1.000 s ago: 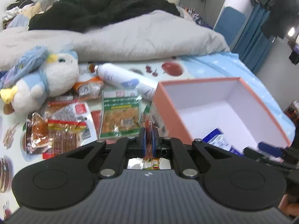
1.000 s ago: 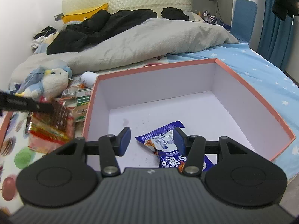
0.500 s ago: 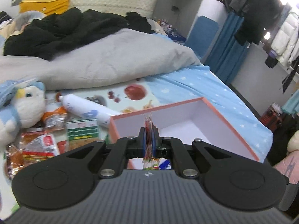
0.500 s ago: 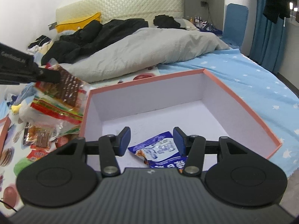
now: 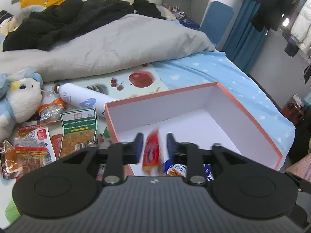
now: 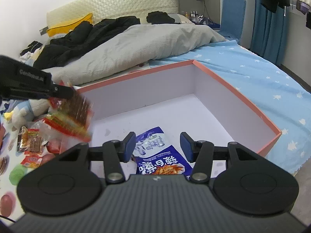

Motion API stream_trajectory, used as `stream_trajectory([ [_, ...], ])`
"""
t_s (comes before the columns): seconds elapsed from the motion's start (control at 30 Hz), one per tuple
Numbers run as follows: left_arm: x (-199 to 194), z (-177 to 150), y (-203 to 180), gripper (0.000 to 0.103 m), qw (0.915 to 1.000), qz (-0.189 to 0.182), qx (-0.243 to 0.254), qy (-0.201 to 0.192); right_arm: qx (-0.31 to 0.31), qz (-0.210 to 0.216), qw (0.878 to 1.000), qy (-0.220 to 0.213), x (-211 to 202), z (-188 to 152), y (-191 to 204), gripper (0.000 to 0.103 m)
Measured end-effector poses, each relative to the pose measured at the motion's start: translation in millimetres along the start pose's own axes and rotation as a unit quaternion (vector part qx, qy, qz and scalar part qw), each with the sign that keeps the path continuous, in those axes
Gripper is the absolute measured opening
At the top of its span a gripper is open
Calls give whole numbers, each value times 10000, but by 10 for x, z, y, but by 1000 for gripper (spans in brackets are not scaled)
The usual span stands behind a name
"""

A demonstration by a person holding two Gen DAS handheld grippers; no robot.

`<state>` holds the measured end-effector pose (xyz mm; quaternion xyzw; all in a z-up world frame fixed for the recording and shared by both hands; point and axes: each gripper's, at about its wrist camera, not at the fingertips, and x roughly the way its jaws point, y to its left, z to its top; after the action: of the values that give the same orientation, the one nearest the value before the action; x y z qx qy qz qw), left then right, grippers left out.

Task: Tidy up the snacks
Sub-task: 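Carry the strip pack into the pink box and open the left tool, then withdraw both tools from the box back toward the snack pile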

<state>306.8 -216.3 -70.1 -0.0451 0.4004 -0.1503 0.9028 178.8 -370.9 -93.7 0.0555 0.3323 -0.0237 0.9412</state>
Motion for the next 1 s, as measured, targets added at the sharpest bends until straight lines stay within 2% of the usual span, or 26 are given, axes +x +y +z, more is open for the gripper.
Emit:
stream_trajectory([
  [0.03, -19, -10, 4, 50, 10000, 2, 6, -16, -1, -2, 10000, -8, -6, 7, 0, 53],
  [0.1, -82, -24, 0, 52, 9999, 23, 83, -83, -1, 9, 10000, -43, -24, 29, 7, 53],
  [0.4, -619, 65, 104, 52, 9987, -29, 201, -462, -99, 146, 9987, -474, -296, 230, 155, 53],
  [0.67, -1236, 60, 288, 52, 9960, -72, 181, -870, -308, 478, 9936, -975, -659, 418, 464, 53],
  [1.0, -1791, -205, 603, 52, 9930, 190, 195, -1153, -435, 1005, 9851, -1325, -965, 454, 871, 53],
])
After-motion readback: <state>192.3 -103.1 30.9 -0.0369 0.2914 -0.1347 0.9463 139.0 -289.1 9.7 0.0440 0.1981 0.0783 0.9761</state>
